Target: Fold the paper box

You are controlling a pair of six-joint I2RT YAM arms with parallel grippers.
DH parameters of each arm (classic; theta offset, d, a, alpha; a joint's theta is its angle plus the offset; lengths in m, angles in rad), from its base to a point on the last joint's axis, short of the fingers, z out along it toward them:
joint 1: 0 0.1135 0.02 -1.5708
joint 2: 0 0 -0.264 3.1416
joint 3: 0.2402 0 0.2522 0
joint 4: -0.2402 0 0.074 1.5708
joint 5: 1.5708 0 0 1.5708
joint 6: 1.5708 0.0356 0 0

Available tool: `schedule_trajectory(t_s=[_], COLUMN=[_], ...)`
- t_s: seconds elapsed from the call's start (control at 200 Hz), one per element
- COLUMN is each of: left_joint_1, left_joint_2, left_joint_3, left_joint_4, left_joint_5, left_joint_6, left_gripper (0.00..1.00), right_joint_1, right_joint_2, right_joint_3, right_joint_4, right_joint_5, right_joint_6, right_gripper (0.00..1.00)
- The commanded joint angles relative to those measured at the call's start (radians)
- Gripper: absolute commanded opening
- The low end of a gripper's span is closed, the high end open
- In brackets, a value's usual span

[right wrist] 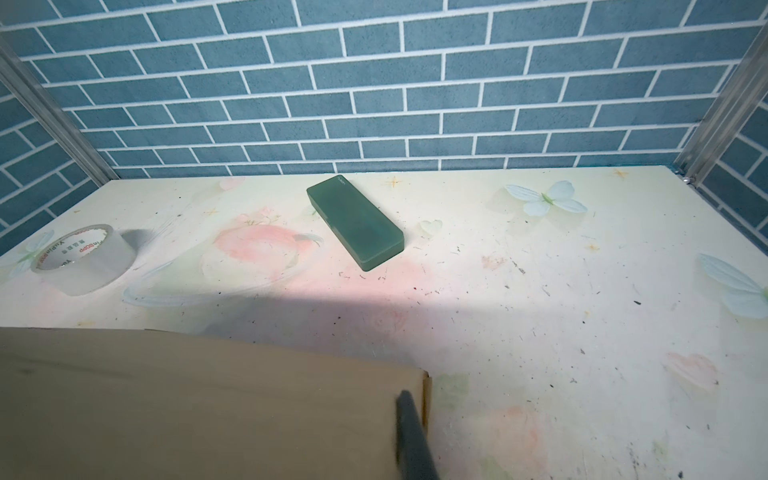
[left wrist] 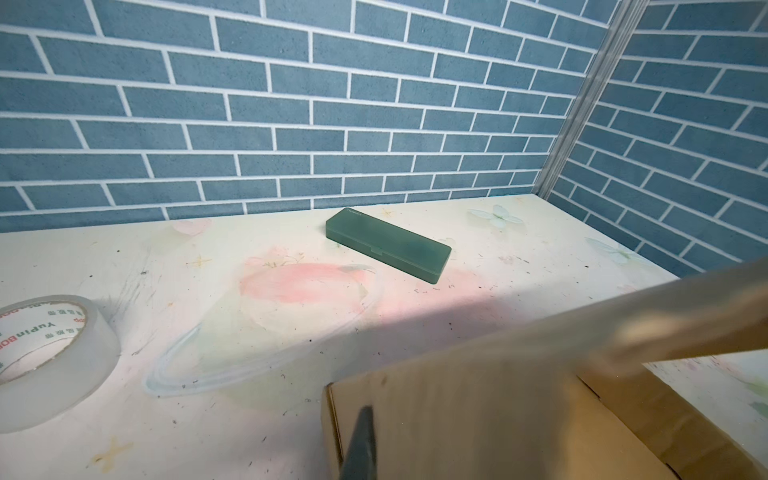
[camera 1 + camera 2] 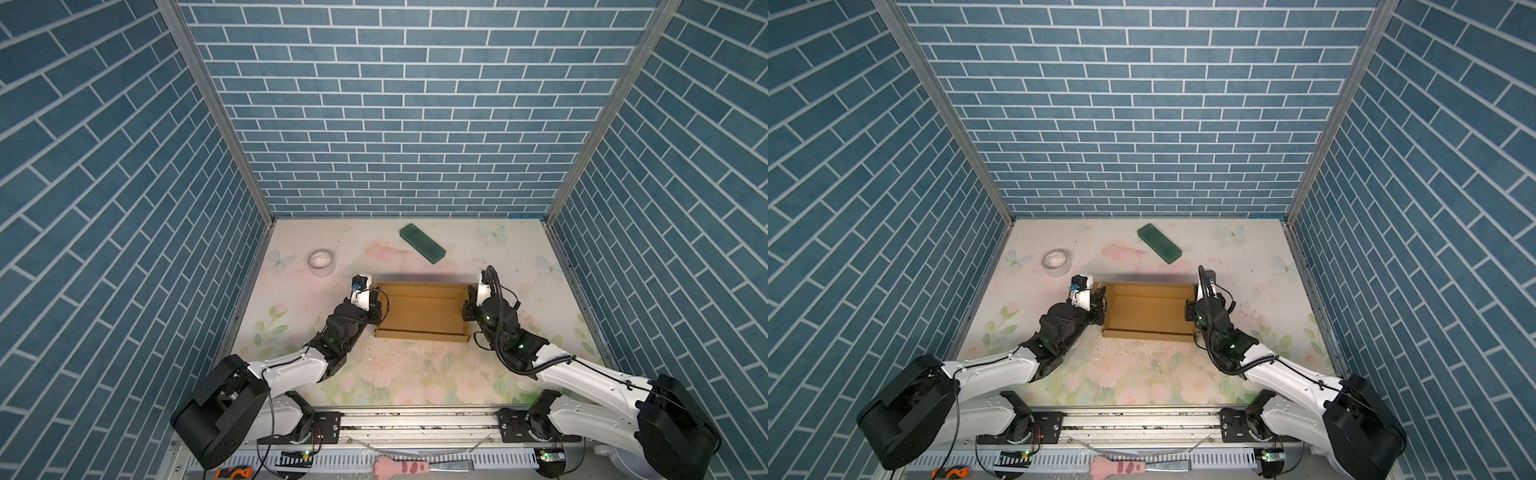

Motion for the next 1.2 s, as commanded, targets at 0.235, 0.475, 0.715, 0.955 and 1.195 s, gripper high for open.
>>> schedule_trajectory(t_s=[0.235, 0.475, 0.715, 0.955, 1.195], left_joint_1=[-0.063, -0.095, -0.133, -0.147, -0.165], left_joint_2=[-0.041, 0.009, 0.049, 0.121, 0.223], left_joint_3=[-0.099, -0.141, -0.139, -0.142, -0.142], left_joint_4=[0.012, 0.097, 0.115, 0.199, 0.344], left_joint_5=[0.079, 0.000, -0.121, -0.165, -0.195], left_joint_6=[0.074, 0.132, 0.184, 0.238, 0.273], left_gripper=[0.00, 0.00, 0.00, 0.00, 0.02], right_joint_1=[0.013, -0.059, -0.059, -0.062, -0.064], right_joint_2=[-0.190, -0.334, -0.437, -0.326, -0.076], right_joint_3=[0.028, 0.145, 0.283, 0.495, 0.599], right_joint_4=[-0.357, -0.686, -0.884, -0.947, -0.956], right_joint_5=[-0.236, -0.486, -0.608, -0.600, -0.563], right_joint_6=[0.089, 0.090, 0.054, 0.056, 0.089], right_gripper=[0.21, 0.43, 0.49, 0.50, 0.35])
